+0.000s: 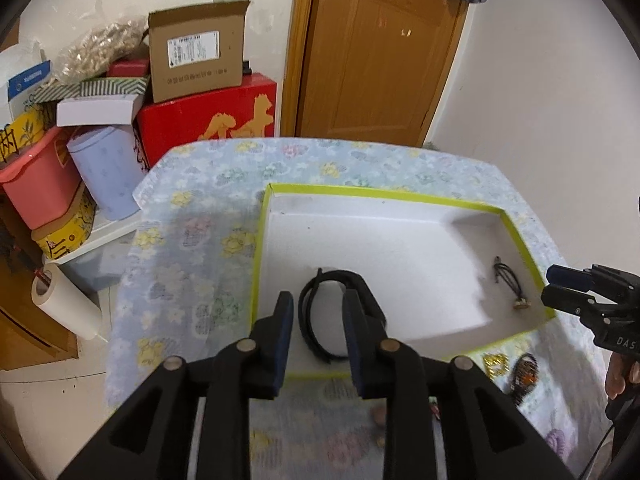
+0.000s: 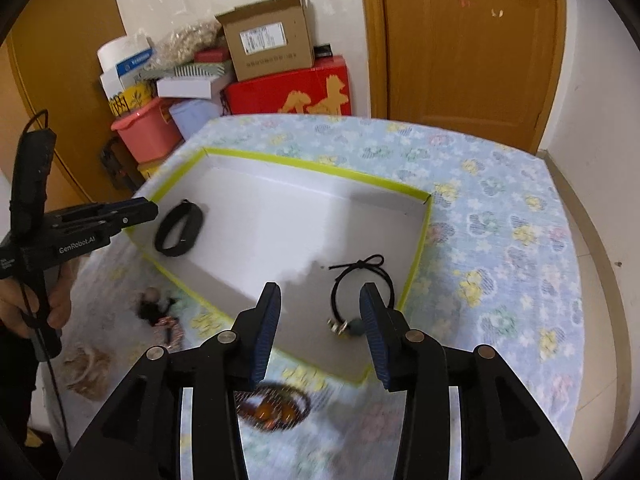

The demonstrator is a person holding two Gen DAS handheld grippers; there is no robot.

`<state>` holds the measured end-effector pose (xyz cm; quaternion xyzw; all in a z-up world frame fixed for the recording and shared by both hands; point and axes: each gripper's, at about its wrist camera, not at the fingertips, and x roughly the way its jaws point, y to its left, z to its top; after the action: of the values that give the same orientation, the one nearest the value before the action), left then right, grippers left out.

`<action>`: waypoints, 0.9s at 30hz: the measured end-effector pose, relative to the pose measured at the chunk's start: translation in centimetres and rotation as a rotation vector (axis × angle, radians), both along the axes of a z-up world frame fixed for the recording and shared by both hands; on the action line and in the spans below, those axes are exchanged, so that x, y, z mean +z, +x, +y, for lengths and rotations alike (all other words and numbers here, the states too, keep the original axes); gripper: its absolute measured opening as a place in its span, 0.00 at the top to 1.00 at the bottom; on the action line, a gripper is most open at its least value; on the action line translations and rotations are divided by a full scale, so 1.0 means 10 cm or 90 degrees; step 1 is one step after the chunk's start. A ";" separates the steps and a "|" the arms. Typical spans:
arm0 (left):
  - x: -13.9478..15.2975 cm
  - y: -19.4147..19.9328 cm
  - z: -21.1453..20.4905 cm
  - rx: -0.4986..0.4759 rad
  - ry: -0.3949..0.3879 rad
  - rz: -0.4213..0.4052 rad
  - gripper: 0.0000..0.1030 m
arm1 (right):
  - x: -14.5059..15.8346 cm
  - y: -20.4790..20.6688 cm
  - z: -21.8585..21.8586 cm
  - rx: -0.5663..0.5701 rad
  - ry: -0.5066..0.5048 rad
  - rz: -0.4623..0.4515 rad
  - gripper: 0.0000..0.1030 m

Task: Organize jewelry
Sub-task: 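Release the black band into the green tray with the left tool while the right tool drops the hair tie, then grasp the beige claw clip with the left tool while the right tool grasps the purple coil hair tie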

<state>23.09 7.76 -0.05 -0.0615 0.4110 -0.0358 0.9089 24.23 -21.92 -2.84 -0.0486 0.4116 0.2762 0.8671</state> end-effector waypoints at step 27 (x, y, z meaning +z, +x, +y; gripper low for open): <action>0.11 -1.79 -0.20 -0.046 -0.006 -0.046 0.63 | -0.07 -1.77 -0.32 -0.001 0.032 0.001 0.59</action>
<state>5.23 5.73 1.06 -0.0498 0.3794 -0.0730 0.9210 6.50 -25.15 -3.57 -0.0259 0.4049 0.2857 0.8682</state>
